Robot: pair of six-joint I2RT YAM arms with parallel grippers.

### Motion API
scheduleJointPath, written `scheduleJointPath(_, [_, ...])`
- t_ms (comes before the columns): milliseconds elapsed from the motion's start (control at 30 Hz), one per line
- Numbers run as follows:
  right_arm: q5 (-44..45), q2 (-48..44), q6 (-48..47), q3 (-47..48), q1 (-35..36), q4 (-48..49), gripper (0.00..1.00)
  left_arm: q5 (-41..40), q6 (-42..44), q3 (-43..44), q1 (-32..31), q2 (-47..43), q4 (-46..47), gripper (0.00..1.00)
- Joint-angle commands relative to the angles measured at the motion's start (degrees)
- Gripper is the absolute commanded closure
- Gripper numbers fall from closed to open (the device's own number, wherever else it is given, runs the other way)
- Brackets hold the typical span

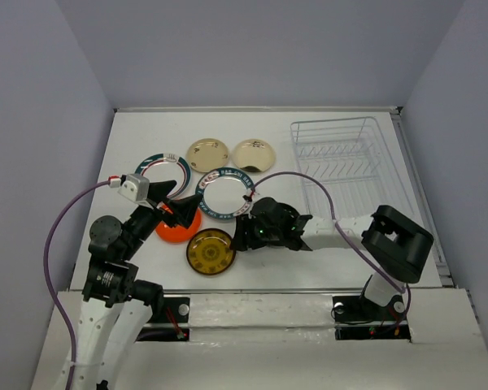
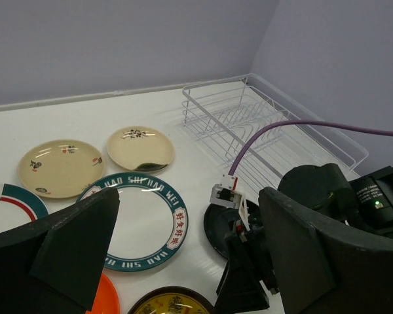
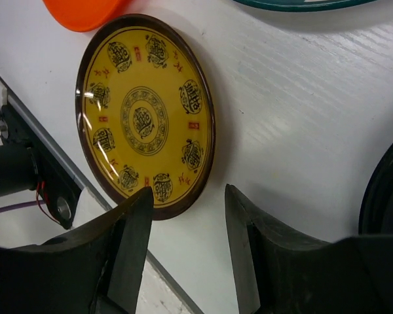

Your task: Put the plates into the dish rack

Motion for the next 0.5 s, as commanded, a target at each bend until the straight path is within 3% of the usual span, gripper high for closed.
scheduleJointPath(0, [-0.37,3.40,3.43,0.02,0.60,8.31,0.50,0.97,0.51,1.93,0.22,-0.59,1.22,0.01])
scheduleJointPath(67, [-1.42,6.29,4.92,0.02,0.60,9.98,0.52,0.88,0.33,1.93,0.22,-0.60,1.22,0.01])
scheduleJointPath(267, [-3.71,8.95,8.44,-0.95,0.60,14.82,0.80,0.88,0.33,1.93,0.22,-0.95,1.31,0.01])
scheduleJointPath(367, [-2.92,8.33,8.36,-1.39,0.60,14.30,0.83,0.88,0.24,1.93,0.30,-1.12,1.31,0.01])
scheduleJointPath(400, [-2.74,8.24,8.27,-1.65,0.60,14.29,0.90,0.88,0.24,1.93,0.22,-1.21,1.40,0.01])
scheduleJointPath(467, [-2.65,6.67,8.01,-2.53,0.60,14.12,0.93,0.97,0.24,1.93,0.22,-1.21,1.49,0.01])
